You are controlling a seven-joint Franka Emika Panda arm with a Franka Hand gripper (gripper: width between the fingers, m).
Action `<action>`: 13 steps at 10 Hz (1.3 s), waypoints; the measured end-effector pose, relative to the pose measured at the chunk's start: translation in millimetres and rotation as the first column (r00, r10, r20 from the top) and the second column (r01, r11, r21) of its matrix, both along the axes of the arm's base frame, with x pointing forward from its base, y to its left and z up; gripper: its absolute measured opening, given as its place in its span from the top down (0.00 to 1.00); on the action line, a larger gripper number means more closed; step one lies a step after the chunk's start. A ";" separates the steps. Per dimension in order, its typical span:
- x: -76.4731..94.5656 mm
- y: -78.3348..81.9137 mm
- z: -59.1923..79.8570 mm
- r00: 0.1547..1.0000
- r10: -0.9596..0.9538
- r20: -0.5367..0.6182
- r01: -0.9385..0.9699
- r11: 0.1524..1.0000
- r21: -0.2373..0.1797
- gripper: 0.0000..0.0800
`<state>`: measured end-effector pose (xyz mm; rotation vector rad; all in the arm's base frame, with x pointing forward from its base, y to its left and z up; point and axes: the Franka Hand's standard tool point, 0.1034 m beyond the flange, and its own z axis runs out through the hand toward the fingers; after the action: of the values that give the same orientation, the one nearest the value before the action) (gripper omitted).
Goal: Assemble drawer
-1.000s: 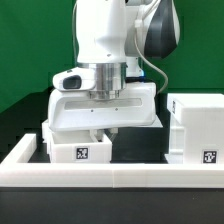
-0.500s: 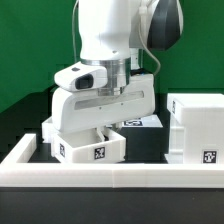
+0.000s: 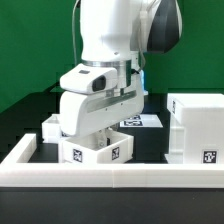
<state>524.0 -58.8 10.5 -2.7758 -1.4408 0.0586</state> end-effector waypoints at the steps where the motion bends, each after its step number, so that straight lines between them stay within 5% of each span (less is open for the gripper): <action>1: 1.0 1.5 1.0 0.997 0.080 0.002 -0.080 0.997 -0.003 0.95; 5: 0.3 -3.7 -0.6 0.969 0.247 -0.003 -0.247 0.969 -0.010 0.95; 9: 4.4 7.4 2.1 0.871 0.490 -0.027 -0.491 0.871 -0.017 0.95; 13: 7.1 10.9 -0.7 0.871 0.491 0.014 -0.490 0.871 -0.037 0.95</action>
Offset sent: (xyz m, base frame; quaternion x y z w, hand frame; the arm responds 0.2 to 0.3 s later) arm 0.0000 0.0000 0.0000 0.0000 0.0000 -0.1938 0.9810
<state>531.2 -47.8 9.8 -2.3573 -2.1297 0.0542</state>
